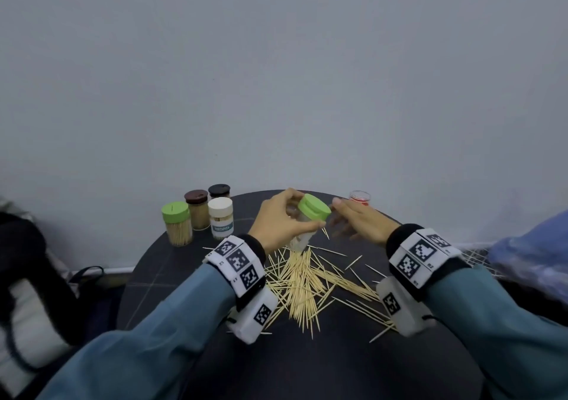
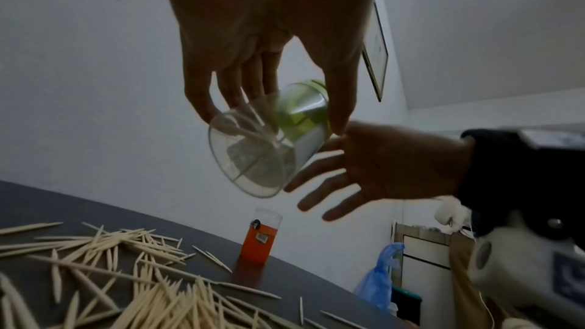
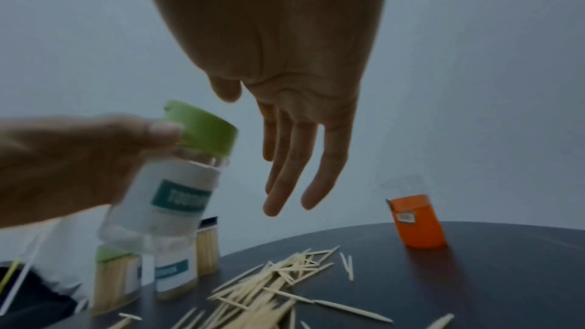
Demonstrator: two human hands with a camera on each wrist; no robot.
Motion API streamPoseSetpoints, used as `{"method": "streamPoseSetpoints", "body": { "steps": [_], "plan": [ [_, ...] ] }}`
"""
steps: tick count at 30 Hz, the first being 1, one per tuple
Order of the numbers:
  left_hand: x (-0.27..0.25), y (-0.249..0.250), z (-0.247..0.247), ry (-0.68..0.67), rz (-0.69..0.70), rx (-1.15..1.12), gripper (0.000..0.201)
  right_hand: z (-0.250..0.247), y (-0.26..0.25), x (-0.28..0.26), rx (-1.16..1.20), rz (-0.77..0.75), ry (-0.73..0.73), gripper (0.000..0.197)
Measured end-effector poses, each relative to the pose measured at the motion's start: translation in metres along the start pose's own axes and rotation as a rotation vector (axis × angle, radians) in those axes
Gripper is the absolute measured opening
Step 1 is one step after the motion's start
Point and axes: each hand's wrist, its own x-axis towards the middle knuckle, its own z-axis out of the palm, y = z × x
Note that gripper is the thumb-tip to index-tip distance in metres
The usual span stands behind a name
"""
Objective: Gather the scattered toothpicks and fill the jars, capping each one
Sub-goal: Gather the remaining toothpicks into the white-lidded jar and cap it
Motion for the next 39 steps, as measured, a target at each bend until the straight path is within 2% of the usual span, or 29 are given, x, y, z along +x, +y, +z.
{"method": "streamPoseSetpoints", "body": {
  "steps": [3,13,18,20,23,27,30,34,37,39],
  "plan": [
    [-0.003,-0.002,0.002,0.000,0.017,-0.001,0.056,0.005,-0.012,-0.001,-0.015,-0.058,-0.015,0.049],
    [-0.005,-0.004,0.005,0.019,0.006,-0.053,0.050,0.011,-0.021,-0.001,-0.125,-0.166,0.055,0.040],
    [-0.005,-0.008,0.004,0.028,-0.024,-0.064,0.057,-0.007,-0.023,0.000,-0.128,-0.189,0.065,0.041],
    [-0.005,-0.009,0.002,0.019,-0.030,-0.079,0.056,-0.020,-0.021,-0.003,-0.076,-0.189,0.131,0.038],
    [-0.006,-0.009,0.002,-0.033,-0.009,-0.067,0.055,-0.038,-0.002,-0.006,-0.332,-0.105,0.194,0.045],
    [-0.007,-0.006,0.006,-0.171,0.004,-0.055,0.054,-0.043,0.044,-0.008,-0.686,0.151,0.022,0.055],
    [-0.009,-0.004,0.007,-0.243,-0.001,-0.067,0.055,-0.043,0.072,-0.010,-0.803,0.274,-0.054,0.056],
    [-0.013,-0.004,0.008,-0.336,-0.010,-0.071,0.051,-0.038,0.088,-0.011,-0.836,0.389,-0.118,0.052],
    [-0.014,-0.003,0.009,-0.354,-0.007,-0.063,0.051,-0.033,0.089,-0.012,-0.862,0.385,-0.155,0.058],
    [-0.014,-0.004,0.010,-0.345,0.000,-0.063,0.051,-0.033,0.086,-0.015,-0.868,0.292,-0.123,0.057]
  ]
}}
